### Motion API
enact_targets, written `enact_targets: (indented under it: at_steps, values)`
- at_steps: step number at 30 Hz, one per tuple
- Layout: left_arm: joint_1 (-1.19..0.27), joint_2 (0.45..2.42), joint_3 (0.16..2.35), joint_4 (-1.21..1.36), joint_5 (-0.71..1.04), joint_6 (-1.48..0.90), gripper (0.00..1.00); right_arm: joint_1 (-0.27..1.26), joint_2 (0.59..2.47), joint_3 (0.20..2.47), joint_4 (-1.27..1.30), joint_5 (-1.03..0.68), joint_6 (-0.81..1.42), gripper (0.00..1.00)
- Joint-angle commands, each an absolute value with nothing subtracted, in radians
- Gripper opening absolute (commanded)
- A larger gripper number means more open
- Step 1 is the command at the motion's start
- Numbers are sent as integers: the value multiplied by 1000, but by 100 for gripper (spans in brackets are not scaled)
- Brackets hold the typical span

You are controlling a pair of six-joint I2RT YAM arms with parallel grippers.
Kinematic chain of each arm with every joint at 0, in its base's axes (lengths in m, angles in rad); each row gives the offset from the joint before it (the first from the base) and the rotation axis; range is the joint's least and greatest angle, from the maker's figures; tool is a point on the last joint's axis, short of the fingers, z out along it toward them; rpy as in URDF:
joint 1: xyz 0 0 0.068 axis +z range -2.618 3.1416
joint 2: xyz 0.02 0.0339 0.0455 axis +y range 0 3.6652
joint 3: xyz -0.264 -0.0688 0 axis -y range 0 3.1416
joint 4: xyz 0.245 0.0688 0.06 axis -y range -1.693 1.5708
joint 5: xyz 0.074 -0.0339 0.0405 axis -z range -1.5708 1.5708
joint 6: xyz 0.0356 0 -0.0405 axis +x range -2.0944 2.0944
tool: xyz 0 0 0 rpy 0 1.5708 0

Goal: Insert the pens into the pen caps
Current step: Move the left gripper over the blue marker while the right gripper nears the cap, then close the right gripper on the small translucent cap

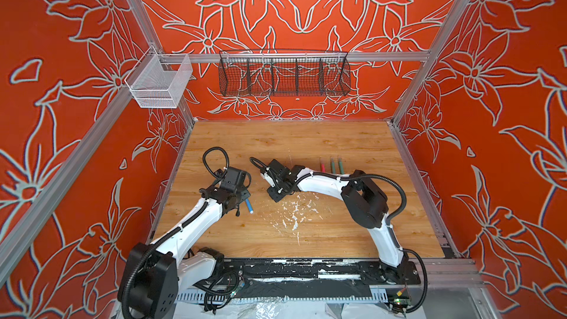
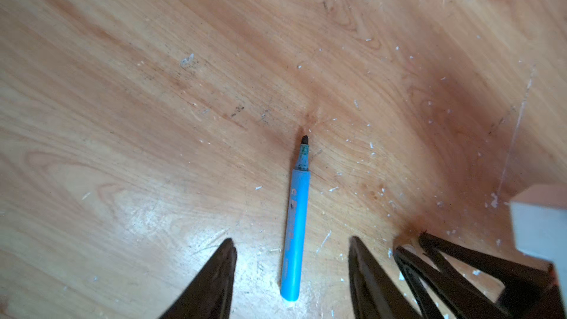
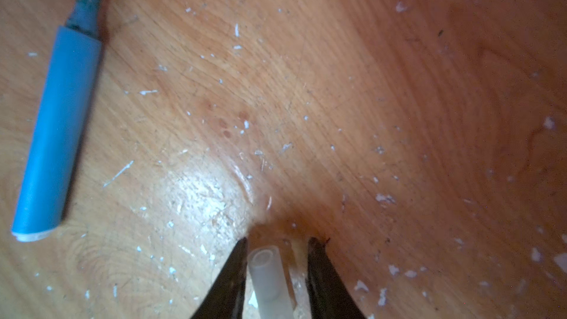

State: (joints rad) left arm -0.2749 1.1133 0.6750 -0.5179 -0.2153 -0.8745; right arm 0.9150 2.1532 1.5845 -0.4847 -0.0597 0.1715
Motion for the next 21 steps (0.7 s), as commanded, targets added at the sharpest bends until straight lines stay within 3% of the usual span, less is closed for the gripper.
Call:
enact_targets:
  at_steps: [1, 8, 17, 21]
  values:
    - [-265, 1100, 708, -564, -230, -862, 58, 911, 2122, 1549, -510, -23, 168, 35]
    - [-264, 1101, 726, -559, -221, -847, 58, 906, 2088, 1515, -511, 25, 195, 30]
    - [-262, 1120, 727, -537, -206, -844, 59, 895, 2049, 1487, -527, 7, 217, 35]
    - [-262, 1115, 727, -532, -204, -838, 59, 896, 2052, 1488, -525, 34, 236, 26]
